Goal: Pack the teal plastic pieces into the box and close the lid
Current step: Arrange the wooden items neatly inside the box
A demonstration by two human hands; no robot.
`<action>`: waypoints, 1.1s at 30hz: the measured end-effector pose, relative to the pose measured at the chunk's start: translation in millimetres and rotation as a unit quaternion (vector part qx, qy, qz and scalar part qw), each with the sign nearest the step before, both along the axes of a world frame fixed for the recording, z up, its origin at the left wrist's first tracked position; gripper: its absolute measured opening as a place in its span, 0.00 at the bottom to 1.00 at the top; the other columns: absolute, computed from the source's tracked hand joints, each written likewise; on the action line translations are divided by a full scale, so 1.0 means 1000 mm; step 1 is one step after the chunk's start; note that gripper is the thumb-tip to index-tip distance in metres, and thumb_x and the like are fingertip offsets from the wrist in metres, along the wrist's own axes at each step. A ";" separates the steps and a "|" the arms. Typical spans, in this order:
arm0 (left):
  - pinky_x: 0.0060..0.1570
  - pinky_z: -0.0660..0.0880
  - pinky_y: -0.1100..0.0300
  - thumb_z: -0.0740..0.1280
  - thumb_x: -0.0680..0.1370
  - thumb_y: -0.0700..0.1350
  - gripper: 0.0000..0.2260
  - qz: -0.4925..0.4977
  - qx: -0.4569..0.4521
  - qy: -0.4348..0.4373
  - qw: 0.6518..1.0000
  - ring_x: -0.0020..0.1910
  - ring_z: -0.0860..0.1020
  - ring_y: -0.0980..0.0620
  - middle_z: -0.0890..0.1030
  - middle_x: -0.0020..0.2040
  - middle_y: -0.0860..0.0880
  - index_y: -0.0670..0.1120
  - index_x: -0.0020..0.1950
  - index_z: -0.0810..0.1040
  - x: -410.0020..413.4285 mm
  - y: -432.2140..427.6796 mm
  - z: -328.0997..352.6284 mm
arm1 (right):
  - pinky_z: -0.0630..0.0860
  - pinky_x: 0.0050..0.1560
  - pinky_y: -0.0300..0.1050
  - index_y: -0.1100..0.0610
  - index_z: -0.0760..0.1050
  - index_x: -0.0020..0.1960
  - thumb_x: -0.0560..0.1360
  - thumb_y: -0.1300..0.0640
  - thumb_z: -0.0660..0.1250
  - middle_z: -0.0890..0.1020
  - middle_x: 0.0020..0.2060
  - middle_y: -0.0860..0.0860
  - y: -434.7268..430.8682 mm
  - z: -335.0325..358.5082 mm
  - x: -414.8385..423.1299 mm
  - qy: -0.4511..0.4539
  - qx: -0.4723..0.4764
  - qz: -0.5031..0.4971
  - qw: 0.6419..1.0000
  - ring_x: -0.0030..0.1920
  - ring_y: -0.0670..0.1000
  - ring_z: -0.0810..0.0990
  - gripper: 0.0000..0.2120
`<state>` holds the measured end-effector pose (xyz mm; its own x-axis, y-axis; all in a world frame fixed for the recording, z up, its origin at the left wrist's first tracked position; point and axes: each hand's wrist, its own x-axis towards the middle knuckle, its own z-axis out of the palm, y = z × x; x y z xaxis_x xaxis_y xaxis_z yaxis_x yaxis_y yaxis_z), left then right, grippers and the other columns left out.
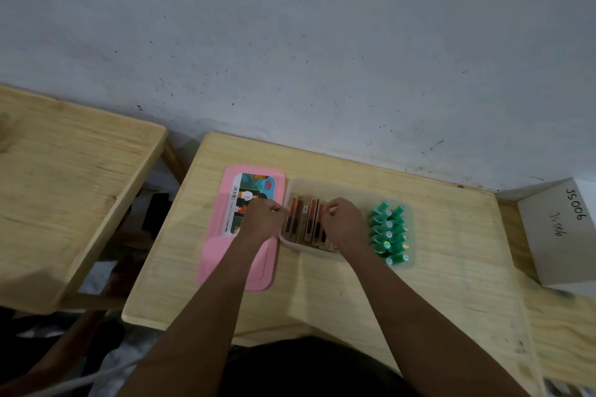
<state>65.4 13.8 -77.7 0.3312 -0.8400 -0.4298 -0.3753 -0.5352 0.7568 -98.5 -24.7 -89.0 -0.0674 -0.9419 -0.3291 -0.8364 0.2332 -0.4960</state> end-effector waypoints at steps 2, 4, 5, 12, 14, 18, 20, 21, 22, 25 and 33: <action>0.48 0.80 0.49 0.68 0.76 0.43 0.11 0.002 0.001 0.004 1.000 0.42 0.77 0.47 0.81 0.47 0.40 0.37 0.52 0.82 0.000 0.000 -0.001 | 0.74 0.47 0.45 0.51 0.75 0.60 0.76 0.53 0.63 0.81 0.54 0.51 -0.002 -0.004 -0.011 0.043 0.032 0.003 0.999 0.50 0.52 0.81 0.13; 0.48 0.79 0.51 0.68 0.76 0.43 0.11 -0.001 0.001 0.001 1.000 0.43 0.77 0.47 0.81 0.47 0.41 0.37 0.53 0.81 0.000 0.000 -0.001 | 0.76 0.51 0.48 0.54 0.71 0.62 0.75 0.54 0.64 0.79 0.57 0.54 0.000 -0.010 -0.017 0.067 0.077 0.014 0.995 0.55 0.57 0.79 0.16; 0.47 0.79 0.52 0.67 0.76 0.44 0.11 -0.004 0.001 -0.002 1.000 0.43 0.77 0.48 0.81 0.46 0.42 0.37 0.53 0.81 0.000 0.000 -0.001 | 0.76 0.52 0.49 0.55 0.69 0.62 0.74 0.53 0.64 0.79 0.56 0.56 0.001 -0.013 -0.018 0.059 0.092 0.014 0.994 0.55 0.58 0.79 0.17; 0.51 0.80 0.49 0.67 0.77 0.43 0.11 -0.004 0.002 -0.008 1.000 0.45 0.79 0.46 0.81 0.48 0.42 0.37 0.53 0.81 -0.003 0.000 0.000 | 0.77 0.48 0.49 0.63 0.61 0.67 0.72 0.60 0.65 0.78 0.56 0.60 -0.001 -0.015 -0.025 -0.018 0.148 -0.011 0.989 0.54 0.58 0.79 0.26; 0.52 0.79 0.48 0.67 0.77 0.43 0.11 -0.003 0.003 -0.009 1.000 0.48 0.80 0.44 0.81 0.48 0.42 0.37 0.54 0.81 -0.003 0.001 0.000 | 0.76 0.46 0.47 0.63 0.63 0.67 0.72 0.59 0.65 0.78 0.56 0.59 -0.001 -0.015 -0.026 -0.033 0.154 -0.014 0.987 0.52 0.56 0.78 0.26; 0.52 0.79 0.48 0.67 0.77 0.43 0.11 -0.005 0.000 -0.011 1.000 0.50 0.80 0.44 0.80 0.47 0.44 0.37 0.54 0.81 -0.003 0.002 0.002 | 0.81 0.43 0.48 0.62 0.75 0.54 0.68 0.51 0.67 0.83 0.45 0.56 -0.003 -0.030 -0.031 -0.056 0.142 -0.038 0.988 0.44 0.55 0.82 0.20; 0.51 0.79 0.49 0.67 0.77 0.43 0.10 -0.008 0.001 -0.018 1.000 0.50 0.79 0.45 0.79 0.46 0.45 0.38 0.53 0.81 -0.004 0.002 0.003 | 0.75 0.34 0.42 0.63 0.77 0.51 0.72 0.51 0.66 0.82 0.40 0.56 0.000 -0.022 -0.030 -0.084 0.108 -0.060 0.989 0.38 0.54 0.80 0.16; 0.51 0.79 0.50 0.67 0.77 0.43 0.10 -0.009 0.002 -0.020 1.000 0.49 0.79 0.45 0.79 0.46 0.45 0.38 0.53 0.81 -0.005 0.002 0.003 | 0.71 0.32 0.40 0.63 0.78 0.50 0.75 0.52 0.65 0.81 0.37 0.55 0.002 -0.015 -0.029 -0.101 0.090 -0.071 0.988 0.35 0.53 0.78 0.14; 0.51 0.79 0.50 0.67 0.77 0.43 0.10 -0.008 0.001 -0.020 1.000 0.49 0.79 0.45 0.79 0.46 0.45 0.38 0.53 0.81 -0.005 0.002 0.003 | 0.71 0.32 0.40 0.63 0.78 0.48 0.77 0.51 0.63 0.80 0.35 0.55 0.002 -0.012 -0.030 -0.128 0.074 -0.083 0.986 0.33 0.52 0.77 0.14; 0.51 0.79 0.50 0.67 0.77 0.43 0.11 -0.006 0.004 -0.019 1.000 0.49 0.79 0.45 0.79 0.47 0.44 0.38 0.54 0.81 -0.005 0.003 0.003 | 0.73 0.36 0.45 0.58 0.75 0.37 0.79 0.49 0.60 0.76 0.30 0.52 0.004 -0.002 -0.032 -0.219 0.078 -0.140 0.963 0.33 0.51 0.74 0.18; 0.47 0.80 0.51 0.66 0.77 0.44 0.11 -0.004 0.000 -0.021 1.000 0.42 0.78 0.47 0.80 0.48 0.42 0.38 0.53 0.81 -0.006 0.003 0.002 | 0.75 0.38 0.44 0.60 0.79 0.45 0.78 0.59 0.58 0.78 0.39 0.55 0.006 0.011 -0.040 -0.326 0.144 -0.180 0.917 0.40 0.53 0.75 0.12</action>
<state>59.6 16.6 -75.6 0.3422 -0.8426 -0.4159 -0.4103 -0.5322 0.7405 -138.1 -18.4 -77.7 -0.0566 -0.7648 -0.6418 -0.2269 0.6359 -0.7377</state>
